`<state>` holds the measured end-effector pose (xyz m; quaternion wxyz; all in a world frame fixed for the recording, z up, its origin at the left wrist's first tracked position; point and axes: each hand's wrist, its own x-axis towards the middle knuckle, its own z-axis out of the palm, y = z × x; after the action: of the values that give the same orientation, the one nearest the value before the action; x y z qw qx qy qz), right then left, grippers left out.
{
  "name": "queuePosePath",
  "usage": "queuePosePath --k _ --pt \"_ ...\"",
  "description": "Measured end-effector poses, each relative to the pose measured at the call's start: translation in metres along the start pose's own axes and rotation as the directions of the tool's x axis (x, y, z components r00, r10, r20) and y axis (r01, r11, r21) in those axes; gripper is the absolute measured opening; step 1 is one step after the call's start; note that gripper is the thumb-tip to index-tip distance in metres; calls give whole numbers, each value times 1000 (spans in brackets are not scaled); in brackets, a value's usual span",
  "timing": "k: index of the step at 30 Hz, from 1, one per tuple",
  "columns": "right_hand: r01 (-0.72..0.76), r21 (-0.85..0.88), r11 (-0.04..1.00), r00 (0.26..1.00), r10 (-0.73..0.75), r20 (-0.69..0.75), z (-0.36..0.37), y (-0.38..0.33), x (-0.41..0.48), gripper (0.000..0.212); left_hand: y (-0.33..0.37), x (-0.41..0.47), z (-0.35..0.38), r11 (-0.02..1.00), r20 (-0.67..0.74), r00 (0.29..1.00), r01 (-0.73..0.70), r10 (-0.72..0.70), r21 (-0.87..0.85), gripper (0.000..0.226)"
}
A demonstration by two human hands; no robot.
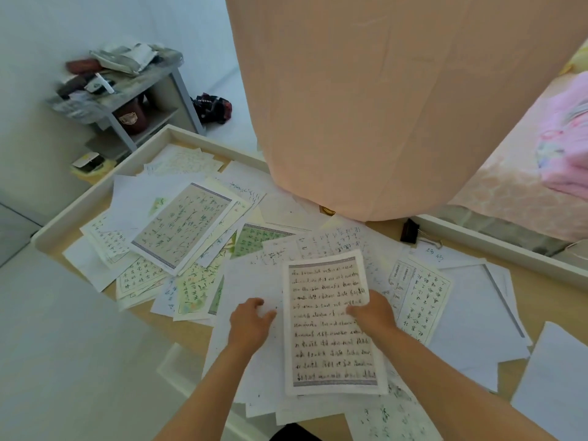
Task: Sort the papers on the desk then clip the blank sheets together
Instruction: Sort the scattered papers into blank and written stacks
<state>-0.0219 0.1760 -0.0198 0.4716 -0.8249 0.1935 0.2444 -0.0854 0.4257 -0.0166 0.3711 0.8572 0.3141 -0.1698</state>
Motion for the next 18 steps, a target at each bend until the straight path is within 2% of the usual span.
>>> queuePosePath --k 2,4,7,9,11,12,15,18 --pt "-22 7 1000 999 22 -42 -13 12 0 22 -7 -2 6 983 -105 989 122 -108 134 65" --pt "-29 31 999 998 31 -46 -17 22 -3 20 -14 -6 7 961 -164 963 239 -216 141 85" --pt "-22 60 998 998 26 -53 -13 29 -9 21 -30 -7 3 948 -196 945 290 -262 129 105" --pt "-19 103 994 999 23 -37 -4 29 -14 20 -39 -6 -3 936 -207 934 322 -291 139 109" --pt "-18 129 991 1000 18 -4 7 28 -18 22 -47 -7 -8 915 -212 924 357 -317 187 103" --pt "-19 129 991 1000 17 13 13 27 -20 23 -51 -8 -9 921 -189 924 361 -332 147 95" --pt "-10 106 994 998 4 60 31 25 -24 27 -57 -16 -8 935 -41 951 291 -305 -201 53" --pt "-4 81 997 995 -4 100 42 26 -28 31 -54 -31 -2 953 -3 980 193 -199 -233 37"
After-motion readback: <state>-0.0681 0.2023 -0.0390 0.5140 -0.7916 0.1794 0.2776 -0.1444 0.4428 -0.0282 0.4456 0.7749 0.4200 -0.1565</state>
